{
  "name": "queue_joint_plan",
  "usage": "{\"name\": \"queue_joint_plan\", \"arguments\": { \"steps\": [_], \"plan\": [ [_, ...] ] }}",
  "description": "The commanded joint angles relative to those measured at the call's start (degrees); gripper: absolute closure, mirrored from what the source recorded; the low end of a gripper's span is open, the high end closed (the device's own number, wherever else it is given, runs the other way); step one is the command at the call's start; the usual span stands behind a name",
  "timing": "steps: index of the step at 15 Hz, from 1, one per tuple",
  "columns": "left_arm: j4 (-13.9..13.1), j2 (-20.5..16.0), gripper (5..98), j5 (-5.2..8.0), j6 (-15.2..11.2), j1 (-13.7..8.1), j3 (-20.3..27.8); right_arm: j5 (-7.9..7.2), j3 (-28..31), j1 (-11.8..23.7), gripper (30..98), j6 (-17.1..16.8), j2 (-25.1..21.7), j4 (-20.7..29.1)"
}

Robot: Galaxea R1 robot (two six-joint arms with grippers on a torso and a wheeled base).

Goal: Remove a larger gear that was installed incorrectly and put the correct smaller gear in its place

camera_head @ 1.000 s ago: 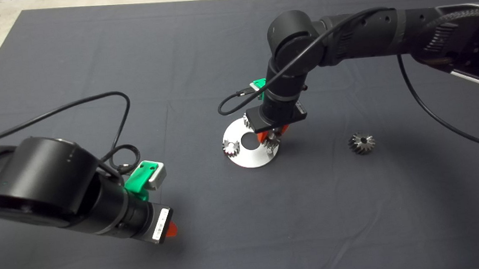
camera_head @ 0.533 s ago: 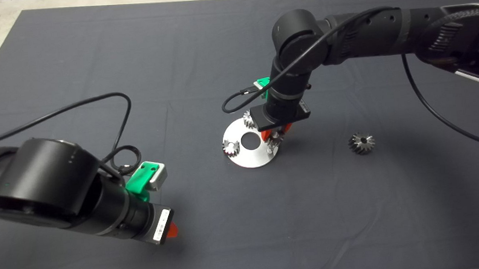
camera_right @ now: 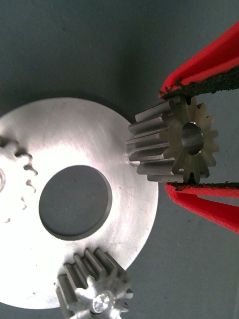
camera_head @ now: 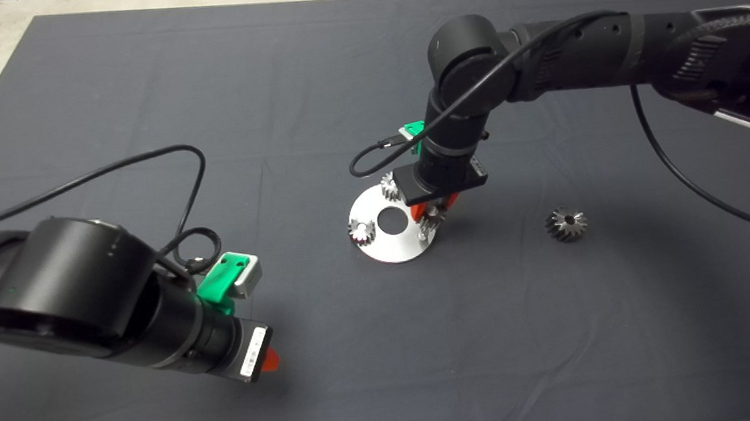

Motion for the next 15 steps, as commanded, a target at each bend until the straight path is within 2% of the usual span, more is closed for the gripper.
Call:
{"name": "queue_joint_plan", "arguments": {
  "steps": [1, 15],
  "plan": [
    [0.7, -0.3, 39.4, 2.95, -0.6, -0.3, 0.9, -4.74, 0.6, 0.6, 94.4, 0.4, 0.9, 2.0],
    [1.7, -0.3, 39.4, 2.95, -0.8, 0.6, 0.7, -4.65, 0.6, -0.1, 94.4, 0.4, 0.8, 1.9]
  ]
}}
